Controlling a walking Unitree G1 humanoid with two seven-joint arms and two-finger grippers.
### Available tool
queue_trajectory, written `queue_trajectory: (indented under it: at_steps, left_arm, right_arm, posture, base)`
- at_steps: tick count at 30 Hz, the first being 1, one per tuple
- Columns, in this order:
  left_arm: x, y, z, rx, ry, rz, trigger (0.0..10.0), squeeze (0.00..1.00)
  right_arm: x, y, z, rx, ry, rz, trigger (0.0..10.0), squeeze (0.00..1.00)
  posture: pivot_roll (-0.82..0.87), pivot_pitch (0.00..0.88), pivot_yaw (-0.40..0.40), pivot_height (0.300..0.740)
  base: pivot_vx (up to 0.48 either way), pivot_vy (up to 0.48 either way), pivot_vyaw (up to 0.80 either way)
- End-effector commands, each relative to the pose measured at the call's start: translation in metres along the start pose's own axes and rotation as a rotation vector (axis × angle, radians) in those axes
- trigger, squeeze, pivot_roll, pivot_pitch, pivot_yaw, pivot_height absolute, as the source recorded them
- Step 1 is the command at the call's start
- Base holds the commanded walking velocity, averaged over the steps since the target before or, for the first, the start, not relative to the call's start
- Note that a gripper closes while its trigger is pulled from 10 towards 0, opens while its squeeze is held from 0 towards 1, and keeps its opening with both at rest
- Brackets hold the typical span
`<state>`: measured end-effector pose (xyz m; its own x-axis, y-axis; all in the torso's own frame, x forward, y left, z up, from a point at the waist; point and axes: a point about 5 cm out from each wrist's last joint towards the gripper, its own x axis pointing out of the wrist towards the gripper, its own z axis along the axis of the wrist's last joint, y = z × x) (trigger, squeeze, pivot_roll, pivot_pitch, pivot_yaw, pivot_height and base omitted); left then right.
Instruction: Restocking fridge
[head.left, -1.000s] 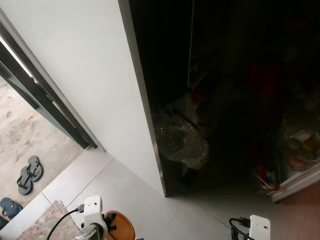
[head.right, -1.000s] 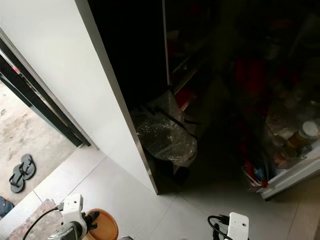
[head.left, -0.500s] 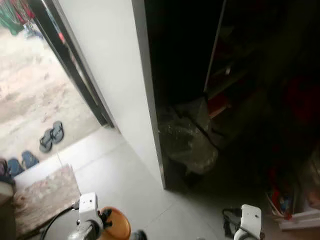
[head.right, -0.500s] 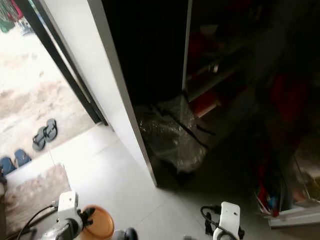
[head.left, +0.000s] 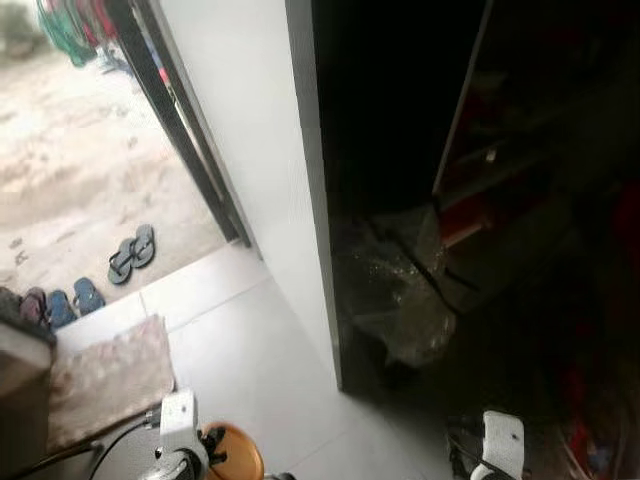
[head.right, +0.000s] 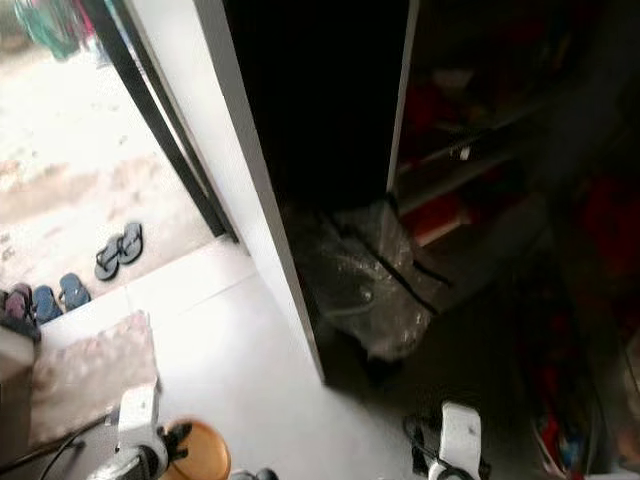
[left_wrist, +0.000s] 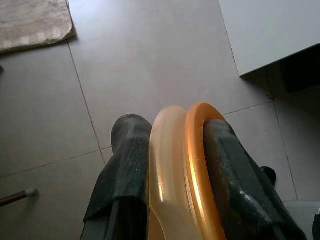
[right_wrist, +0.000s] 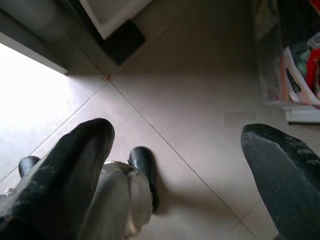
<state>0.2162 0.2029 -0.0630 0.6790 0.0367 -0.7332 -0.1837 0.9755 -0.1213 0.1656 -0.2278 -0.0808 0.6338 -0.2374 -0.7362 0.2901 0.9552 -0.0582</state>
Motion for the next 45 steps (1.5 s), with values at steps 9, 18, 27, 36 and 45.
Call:
queue_trajectory:
  at_steps: [9, 18, 27, 36, 45]
  left_arm:
    - [-0.0066, 0.0064, -0.0306, 0.036, 0.122, 0.016, 10.0, 0.0]
    - [-0.0067, 0.0065, -0.0308, 0.042, 0.123, 0.016, 10.0, 0.0]
    - [-0.0068, 0.0063, -0.031, 0.042, 0.122, 0.017, 10.0, 0.0]
    - [-0.0069, 0.0069, -0.0312, 0.035, 0.12, 0.02, 10.0, 0.0]
    - [-0.0068, 0.0068, -0.0311, 0.036, 0.122, 0.018, 10.0, 0.0]
  right_arm:
    - [-0.0012, 0.0023, -0.0058, 0.012, 0.026, -0.007, 10.0, 0.0]
    - [-0.0013, 0.0021, -0.006, 0.026, 0.025, -0.008, 10.0, 0.0]
    - [-0.0011, 0.003, -0.005, -0.002, 0.019, 0.004, 10.0, 0.0]
    - [-0.0009, 0.003, -0.0038, 0.0, 0.012, 0.003, 10.0, 0.0]
    - [-0.0006, -0.0065, -0.0014, -0.018, 0.003, -0.076, 10.0, 0.0]
  posture:
    - [-0.08, 0.197, 0.072, 0.74]
    - [-0.08, 0.197, 0.073, 0.74]
    - [-0.08, 0.197, 0.074, 0.74]
    - [-0.08, 0.197, 0.074, 0.74]
    - [-0.08, 0.197, 0.074, 0.74]
  base:
    - [0.0, -0.203, 0.0]
    - [0.0, -0.358, 0.0]
    - [0.0, -0.367, 0.0]
    - [0.0, -0.162, 0.48]
    - [0.0, 0.0, 0.0]
